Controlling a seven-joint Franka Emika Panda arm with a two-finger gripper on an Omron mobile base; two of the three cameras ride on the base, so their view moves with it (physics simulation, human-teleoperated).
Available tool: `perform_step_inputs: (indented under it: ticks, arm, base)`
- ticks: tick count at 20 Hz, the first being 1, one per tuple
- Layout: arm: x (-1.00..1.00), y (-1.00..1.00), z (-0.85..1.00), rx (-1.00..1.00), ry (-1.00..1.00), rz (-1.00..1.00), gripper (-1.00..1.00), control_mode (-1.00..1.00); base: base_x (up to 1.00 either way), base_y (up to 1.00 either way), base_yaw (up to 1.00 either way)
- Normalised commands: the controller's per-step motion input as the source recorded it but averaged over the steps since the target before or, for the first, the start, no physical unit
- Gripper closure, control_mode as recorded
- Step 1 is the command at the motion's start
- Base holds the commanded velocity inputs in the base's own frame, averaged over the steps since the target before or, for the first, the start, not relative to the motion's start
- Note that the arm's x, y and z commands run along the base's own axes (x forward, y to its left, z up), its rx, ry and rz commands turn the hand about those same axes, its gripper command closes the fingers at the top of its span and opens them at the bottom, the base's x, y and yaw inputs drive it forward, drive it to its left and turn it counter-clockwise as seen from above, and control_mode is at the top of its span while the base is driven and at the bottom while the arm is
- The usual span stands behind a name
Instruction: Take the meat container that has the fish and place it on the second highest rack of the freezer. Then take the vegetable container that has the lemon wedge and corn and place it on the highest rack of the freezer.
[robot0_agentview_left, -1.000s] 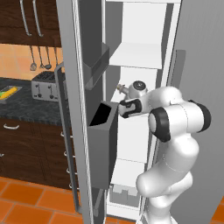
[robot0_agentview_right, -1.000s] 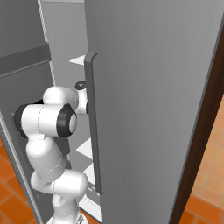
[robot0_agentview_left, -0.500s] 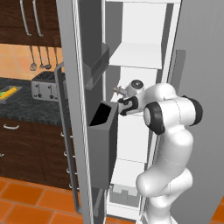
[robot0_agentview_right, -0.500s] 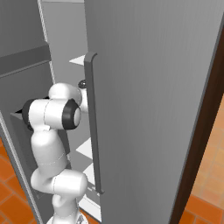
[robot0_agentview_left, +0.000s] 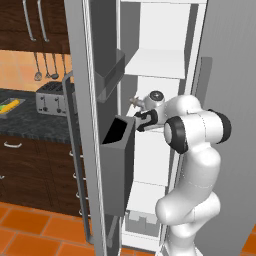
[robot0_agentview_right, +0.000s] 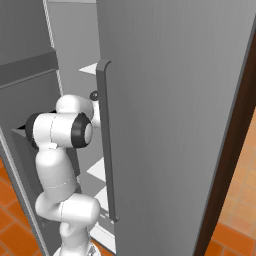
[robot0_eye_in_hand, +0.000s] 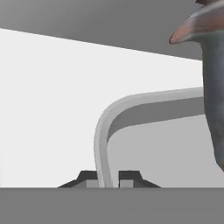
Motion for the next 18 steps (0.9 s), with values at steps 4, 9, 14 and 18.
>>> perform_step_inputs:
  ticks: [4, 9, 14, 18]
  arm:
    - [0.00, 0.00, 0.00, 0.00, 0.00, 0.00, -1.00, -1.00]
    - [0.00, 0.00, 0.00, 0.00, 0.00, 0.00, -1.00, -1.00]
    - [-0.13, 0.00, 0.03, 0.00, -0.02, 0.00, -1.00, -1.00]
    - [-0.71, 0.04, 0.09, 0.00, -0.09, -0.03, -1.00, -1.00]
  base:
    - [0.00, 0.00, 0.00]
    - [0.00, 0.00, 0.00]
    - [0.00, 0.00, 0.00]
    - [0.00, 0.00, 0.00]
